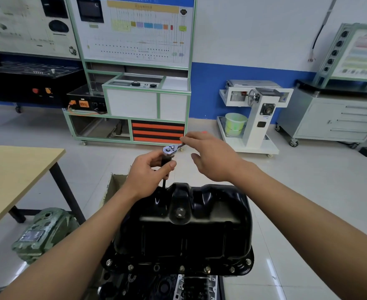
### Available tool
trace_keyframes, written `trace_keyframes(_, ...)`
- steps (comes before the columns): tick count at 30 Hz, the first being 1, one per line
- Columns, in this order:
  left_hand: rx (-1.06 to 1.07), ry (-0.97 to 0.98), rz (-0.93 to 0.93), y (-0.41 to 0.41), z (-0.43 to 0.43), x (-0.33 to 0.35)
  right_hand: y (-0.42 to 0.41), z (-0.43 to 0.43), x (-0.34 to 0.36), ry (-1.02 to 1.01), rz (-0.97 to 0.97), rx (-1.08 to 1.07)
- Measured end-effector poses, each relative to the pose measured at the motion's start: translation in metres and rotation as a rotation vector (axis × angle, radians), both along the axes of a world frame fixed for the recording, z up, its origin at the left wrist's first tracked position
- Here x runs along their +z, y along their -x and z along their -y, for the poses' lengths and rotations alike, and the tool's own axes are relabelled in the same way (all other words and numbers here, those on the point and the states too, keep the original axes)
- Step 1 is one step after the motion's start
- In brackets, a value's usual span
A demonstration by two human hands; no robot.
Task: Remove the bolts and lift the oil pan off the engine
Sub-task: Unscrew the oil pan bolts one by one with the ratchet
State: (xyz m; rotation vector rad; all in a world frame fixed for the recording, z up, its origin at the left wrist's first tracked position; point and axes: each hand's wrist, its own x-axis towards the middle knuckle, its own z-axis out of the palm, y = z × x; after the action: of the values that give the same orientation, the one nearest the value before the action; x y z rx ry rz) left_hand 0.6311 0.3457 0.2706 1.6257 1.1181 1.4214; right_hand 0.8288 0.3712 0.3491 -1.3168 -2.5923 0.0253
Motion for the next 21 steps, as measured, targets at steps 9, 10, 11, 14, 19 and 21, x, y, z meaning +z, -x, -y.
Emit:
trace_keyframes(9, 0.032, -0.012, 0.008, 0.000, 0.002, 0.000, -0.006, 0.041, 0.006, -0.030, 0.028, -0.076)
trace_keyframes(10, 0.036, -0.009, 0.009, -0.001, 0.002, 0.000, -0.005, 0.045, 0.008, -0.033, 0.034, -0.074)
trace_keyframes(11, 0.041, -0.008, 0.010, -0.001, 0.002, 0.000, -0.004, 0.048, 0.009, -0.034, 0.036, -0.074)
trace_keyframes(14, 0.056, -0.024, 0.014, -0.002, 0.002, -0.001, 0.002, 0.058, 0.011, -0.005, 0.017, -0.076)
trace_keyframes(19, 0.086, -0.037, 0.048, -0.003, 0.000, -0.003, 0.020, 0.070, 0.007, 0.186, -0.172, -0.013)
trace_keyframes(21, 0.091, -0.035, 0.048, -0.003, -0.001, -0.003, 0.023, 0.071, 0.004, 0.192, -0.196, -0.012)
